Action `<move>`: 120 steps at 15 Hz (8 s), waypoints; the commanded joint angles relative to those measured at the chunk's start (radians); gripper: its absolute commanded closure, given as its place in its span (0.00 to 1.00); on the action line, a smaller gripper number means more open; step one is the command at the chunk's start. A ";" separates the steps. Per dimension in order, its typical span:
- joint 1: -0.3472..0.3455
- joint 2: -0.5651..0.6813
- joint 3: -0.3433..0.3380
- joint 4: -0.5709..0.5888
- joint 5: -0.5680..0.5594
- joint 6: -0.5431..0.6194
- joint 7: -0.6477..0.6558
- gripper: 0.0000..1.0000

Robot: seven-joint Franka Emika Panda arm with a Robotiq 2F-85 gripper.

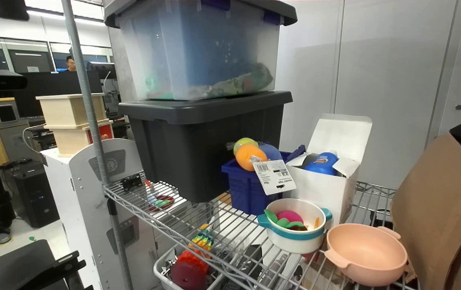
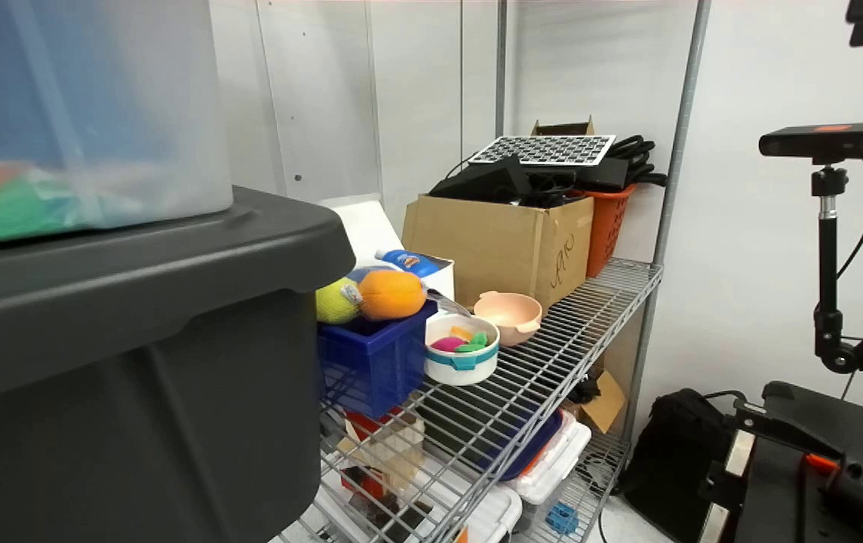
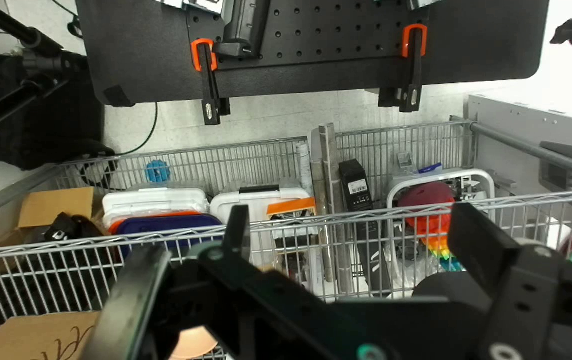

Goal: Pick up the purple toy from the white bowl and put it in the bowl on the right. Pick up the toy from the blue container and put it in the white bowl.

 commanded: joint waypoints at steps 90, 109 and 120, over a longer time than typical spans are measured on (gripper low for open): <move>-0.015 1.384 -0.066 0.849 -0.067 0.617 0.142 0.00; -0.017 1.499 -0.069 0.971 -0.014 0.589 0.139 0.00; -0.030 1.476 -0.055 0.962 0.006 0.579 0.114 0.00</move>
